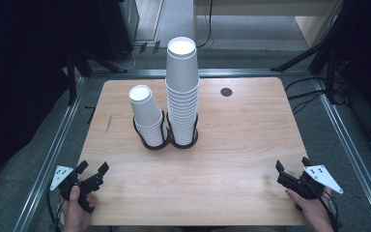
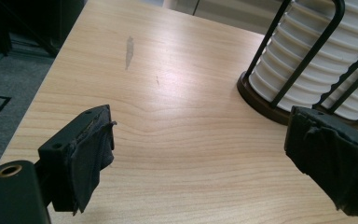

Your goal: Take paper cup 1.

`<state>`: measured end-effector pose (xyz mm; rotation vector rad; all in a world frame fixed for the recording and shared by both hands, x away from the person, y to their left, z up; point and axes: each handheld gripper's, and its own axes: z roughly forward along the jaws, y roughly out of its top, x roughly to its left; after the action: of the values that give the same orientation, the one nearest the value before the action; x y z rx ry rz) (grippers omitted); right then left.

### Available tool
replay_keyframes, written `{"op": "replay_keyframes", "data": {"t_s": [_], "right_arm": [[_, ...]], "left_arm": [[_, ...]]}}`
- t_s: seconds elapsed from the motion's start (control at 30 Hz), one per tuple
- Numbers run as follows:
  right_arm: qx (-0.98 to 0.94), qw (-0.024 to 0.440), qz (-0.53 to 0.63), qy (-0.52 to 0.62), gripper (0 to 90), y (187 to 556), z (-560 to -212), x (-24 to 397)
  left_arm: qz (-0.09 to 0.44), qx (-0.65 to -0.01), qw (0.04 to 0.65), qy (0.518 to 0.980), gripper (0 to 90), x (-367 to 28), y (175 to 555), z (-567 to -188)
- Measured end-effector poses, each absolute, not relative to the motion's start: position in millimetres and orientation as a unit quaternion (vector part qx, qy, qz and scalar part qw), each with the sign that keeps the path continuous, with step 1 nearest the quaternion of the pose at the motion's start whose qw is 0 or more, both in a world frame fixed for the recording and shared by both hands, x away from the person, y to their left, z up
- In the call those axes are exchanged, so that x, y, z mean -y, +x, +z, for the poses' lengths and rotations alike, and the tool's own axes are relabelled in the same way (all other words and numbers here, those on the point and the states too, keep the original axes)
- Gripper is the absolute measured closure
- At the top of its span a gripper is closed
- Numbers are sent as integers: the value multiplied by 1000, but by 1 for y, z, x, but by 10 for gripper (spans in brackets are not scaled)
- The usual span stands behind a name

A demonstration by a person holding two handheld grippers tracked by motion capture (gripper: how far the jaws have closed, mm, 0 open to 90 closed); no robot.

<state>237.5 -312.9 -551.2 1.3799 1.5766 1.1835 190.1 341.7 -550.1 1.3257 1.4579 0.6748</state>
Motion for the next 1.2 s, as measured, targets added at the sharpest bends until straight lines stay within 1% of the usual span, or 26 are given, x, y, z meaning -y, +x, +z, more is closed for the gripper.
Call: {"op": "replay_keyframes", "data": {"t_s": [0.1,0.13,0.17,0.2,0.23,0.27,0.3,0.33,0.37,0.43,0.47,0.5,0.57,0.67,0.7,0.77,0.93,1.07,1.2], "right_arm": [[-608,363,455,539,118,239,-551,314],[-604,369,454,541,166,239,-551,313],[-602,374,458,537,186,238,-551,313],[-601,386,454,533,235,236,-552,313],[-602,385,451,534,248,235,-551,313],[-602,385,451,534,248,235,-551,313],[-595,359,474,540,248,235,-550,314],[-595,359,474,540,248,235,-550,314],[-581,353,491,545,248,234,-548,314],[-575,353,497,545,249,234,-547,315],[-576,360,491,545,250,234,-546,315],[-582,381,478,536,252,234,-546,315],[-588,378,472,537,248,235,-547,315],[-602,371,468,531,196,236,-547,314],[-609,368,466,526,152,235,-547,313],[-614,368,462,524,142,235,-548,311],[-618,365,457,524,140,237,-548,307],[-620,365,456,524,140,237,-549,306],[-619,363,456,525,140,237,-549,306]], "left_arm": [[278,-607,504,548,80,-342,190,-551],[277,-609,504,546,81,-343,191,-551],[276,-609,505,546,81,-343,191,-551],[277,-607,506,547,80,-343,190,-551],[277,-607,506,547,80,-343,190,-551],[280,-606,505,547,80,-342,190,-551],[284,-604,503,549,58,-341,189,-550],[284,-600,504,553,58,-340,189,-550],[283,-592,506,560,15,-339,188,-549],[286,-593,501,562,15,-338,188,-548],[280,-594,507,558,15,-337,189,-547],[276,-592,512,557,15,-337,189,-546],[282,-588,510,561,15,-333,190,-542],[287,-580,514,564,15,-327,191,-536],[288,-577,515,565,15,-325,192,-534],[283,-574,522,564,15,-321,192,-530],[286,-561,521,576,15,-309,196,-523],[277,-557,526,580,15,-301,201,-517],[273,-540,527,597,15,-288,206,-510]]}}
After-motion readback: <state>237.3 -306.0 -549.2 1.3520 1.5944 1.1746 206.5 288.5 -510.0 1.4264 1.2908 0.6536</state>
